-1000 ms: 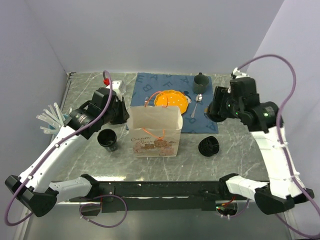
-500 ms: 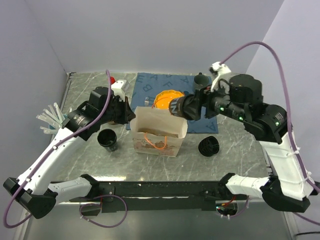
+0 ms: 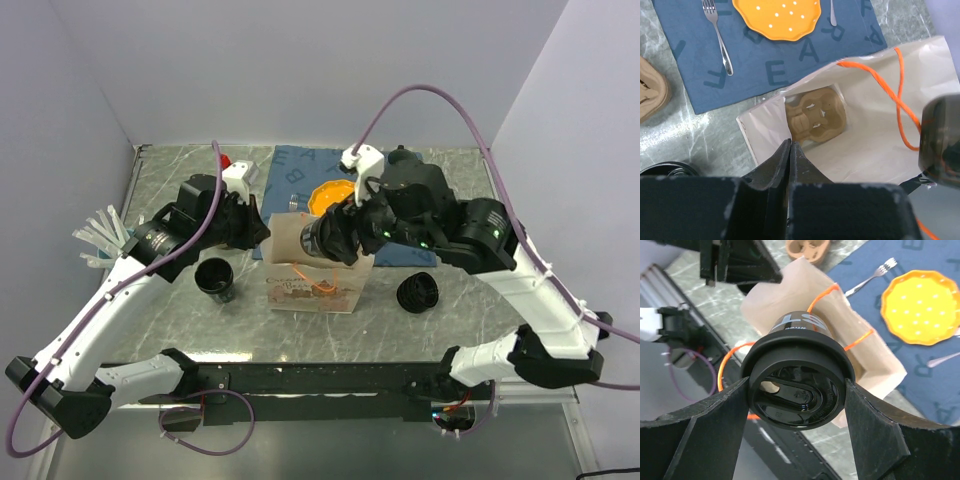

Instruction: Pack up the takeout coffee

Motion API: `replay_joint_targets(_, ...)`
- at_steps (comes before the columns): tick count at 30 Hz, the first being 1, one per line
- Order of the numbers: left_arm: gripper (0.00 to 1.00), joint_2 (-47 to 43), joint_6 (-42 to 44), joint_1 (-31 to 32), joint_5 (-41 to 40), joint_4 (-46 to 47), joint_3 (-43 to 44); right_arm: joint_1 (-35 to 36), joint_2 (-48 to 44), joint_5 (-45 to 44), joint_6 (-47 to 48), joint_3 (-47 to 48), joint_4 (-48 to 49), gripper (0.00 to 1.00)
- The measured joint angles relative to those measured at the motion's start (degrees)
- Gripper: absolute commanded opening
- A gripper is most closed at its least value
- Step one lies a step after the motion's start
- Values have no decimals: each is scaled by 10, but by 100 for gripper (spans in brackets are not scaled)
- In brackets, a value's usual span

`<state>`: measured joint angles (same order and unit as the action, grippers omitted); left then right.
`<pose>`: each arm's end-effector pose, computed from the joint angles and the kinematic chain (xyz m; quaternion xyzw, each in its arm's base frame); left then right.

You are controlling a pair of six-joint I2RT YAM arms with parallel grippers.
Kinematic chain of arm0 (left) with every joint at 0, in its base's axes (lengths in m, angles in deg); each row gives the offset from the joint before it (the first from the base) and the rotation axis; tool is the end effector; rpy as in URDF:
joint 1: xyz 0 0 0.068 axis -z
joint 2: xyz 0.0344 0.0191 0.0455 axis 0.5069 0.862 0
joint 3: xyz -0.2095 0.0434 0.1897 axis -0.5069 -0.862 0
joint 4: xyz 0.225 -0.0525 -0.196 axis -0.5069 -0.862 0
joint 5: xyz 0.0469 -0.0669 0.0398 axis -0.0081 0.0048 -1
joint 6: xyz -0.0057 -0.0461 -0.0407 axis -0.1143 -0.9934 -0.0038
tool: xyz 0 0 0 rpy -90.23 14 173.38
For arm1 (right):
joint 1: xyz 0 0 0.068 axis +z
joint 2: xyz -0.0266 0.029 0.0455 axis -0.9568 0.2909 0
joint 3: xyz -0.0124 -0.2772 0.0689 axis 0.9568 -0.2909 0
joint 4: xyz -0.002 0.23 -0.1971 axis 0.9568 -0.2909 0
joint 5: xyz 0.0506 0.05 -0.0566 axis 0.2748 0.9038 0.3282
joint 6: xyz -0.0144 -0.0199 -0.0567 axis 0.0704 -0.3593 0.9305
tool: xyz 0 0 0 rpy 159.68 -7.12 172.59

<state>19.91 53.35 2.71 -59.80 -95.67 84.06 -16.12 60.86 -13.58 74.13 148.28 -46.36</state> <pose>0.2220 -0.1512 0.4100 0.1103 0.8670 -0.2671 0.4060 0.1446 0.2169 0.5323 -0.3345 0.7975 0.2509 0.4350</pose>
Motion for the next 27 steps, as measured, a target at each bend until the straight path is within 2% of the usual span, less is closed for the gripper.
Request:
replay_joint_targets(8,9,4,4,0,-8,-11,0,54,73,-59,33,132,-16,51)
replay_joint_targets(18,12,2,16,0,-16,-10,-1,81,75,-101,76,84,6,53)
replay_joint_targets(21,18,0,15,0,-17,-9,-2,82,75,-118,104,47,11,53)
replay_joint_targets(25,36,0,13,0,-27,-11,-1,82,76,-129,136,12,11,52)
replay_joint_targets(27,39,2,5,0,-46,-19,7,82,74,-130,147,-9,13,52)
